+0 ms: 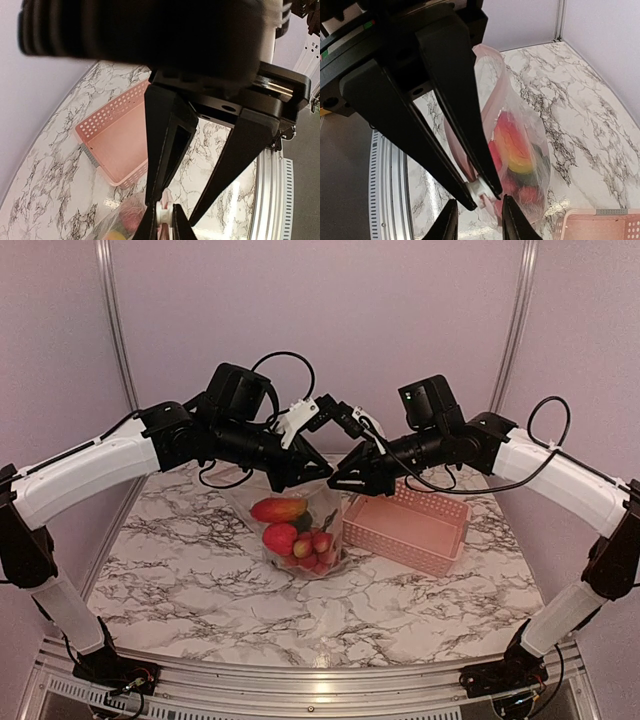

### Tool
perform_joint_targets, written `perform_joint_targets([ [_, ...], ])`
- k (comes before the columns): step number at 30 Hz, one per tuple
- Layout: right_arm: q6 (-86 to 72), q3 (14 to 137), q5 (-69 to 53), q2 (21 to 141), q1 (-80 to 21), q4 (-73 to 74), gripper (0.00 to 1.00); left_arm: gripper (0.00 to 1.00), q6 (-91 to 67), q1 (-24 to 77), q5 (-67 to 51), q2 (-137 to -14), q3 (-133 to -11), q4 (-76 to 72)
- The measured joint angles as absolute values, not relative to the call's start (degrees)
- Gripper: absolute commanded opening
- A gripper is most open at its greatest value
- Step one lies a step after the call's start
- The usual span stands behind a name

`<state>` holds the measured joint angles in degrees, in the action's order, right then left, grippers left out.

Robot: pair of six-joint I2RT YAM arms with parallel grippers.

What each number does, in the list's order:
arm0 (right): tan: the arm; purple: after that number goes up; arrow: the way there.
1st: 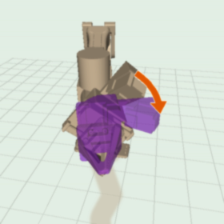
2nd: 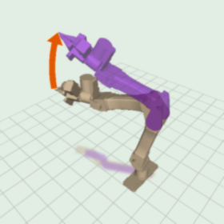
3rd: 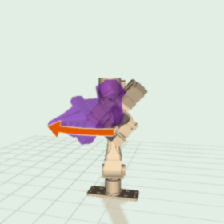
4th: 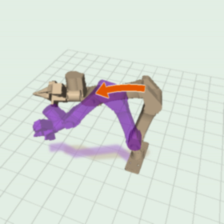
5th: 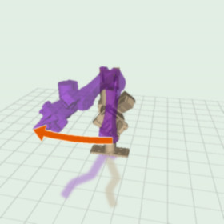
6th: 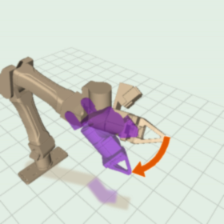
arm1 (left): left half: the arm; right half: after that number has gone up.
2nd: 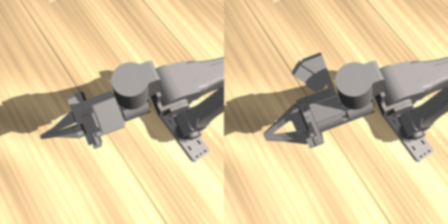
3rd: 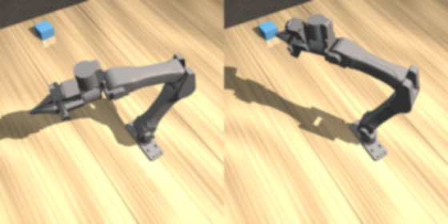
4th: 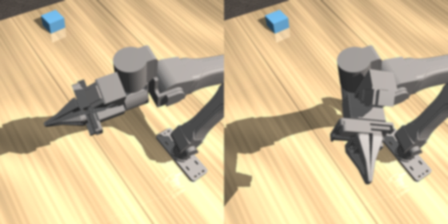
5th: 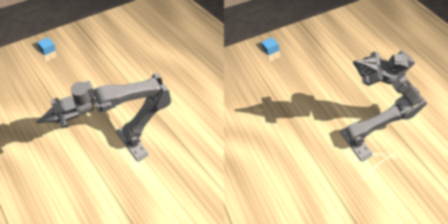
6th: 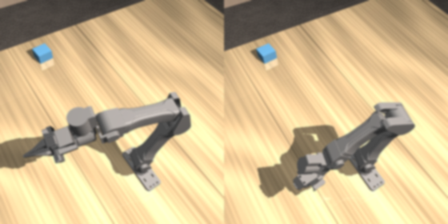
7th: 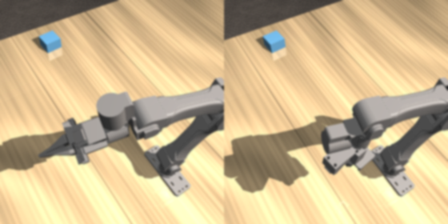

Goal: Place the food in the zip-top bag and seal the zipper
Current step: Hold the zipper from the zipper food storage bag, then hold the zipper food storage bag at the center of the board, then zip the zipper of the food storage bag.

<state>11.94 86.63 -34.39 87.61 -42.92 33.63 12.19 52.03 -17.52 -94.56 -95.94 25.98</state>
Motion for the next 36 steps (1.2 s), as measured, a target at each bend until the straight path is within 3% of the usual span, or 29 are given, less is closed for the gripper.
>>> perform_joint_targets([
  [7, 12.21, 86.63, -34.50, 87.61, -42.92, 33.54, 0.04, 0.10, 12.19, 52.29, -17.12, -94.59, -96.38, 26.50],
  [11, 12.27, 86.63, -34.26, 87.61, -42.89, 33.76, 0.00, 0.30, 12.25, 52.47, -16.73, -94.54, -96.40, 26.96],
  [13, 12.27, 86.63, -34.35, 87.61, -42.92, 33.76, 0.00, 0.35, 12.53, 52.53, -16.27, -94.54, -96.44, 27.07],
  [18, 12.32, 86.63, -34.35, 87.59, -42.92, 33.76, 0.00, 0.22, 12.03, 52.56, -15.42, -94.48, -96.44, 27.40],
  [24, 12.60, 86.50, -34.17, 87.20, -42.92, 34.06, 0.00, 0.14, 11.53, 52.58, -16.38, -94.48, -96.49, 27.40],
  [29, 12.78, 86.39, -34.02, 86.76, -42.92, 34.20, 0.00, 0.21, 11.16, 52.56, -17.54, -94.48, -96.68, 27.35],
  [36, 12.95, 86.26, -33.89, 86.43, -42.92, 34.35, 0.00, 0.17, 10.04, 52.56, -18.31, -94.48, -96.79, 27.22],
])
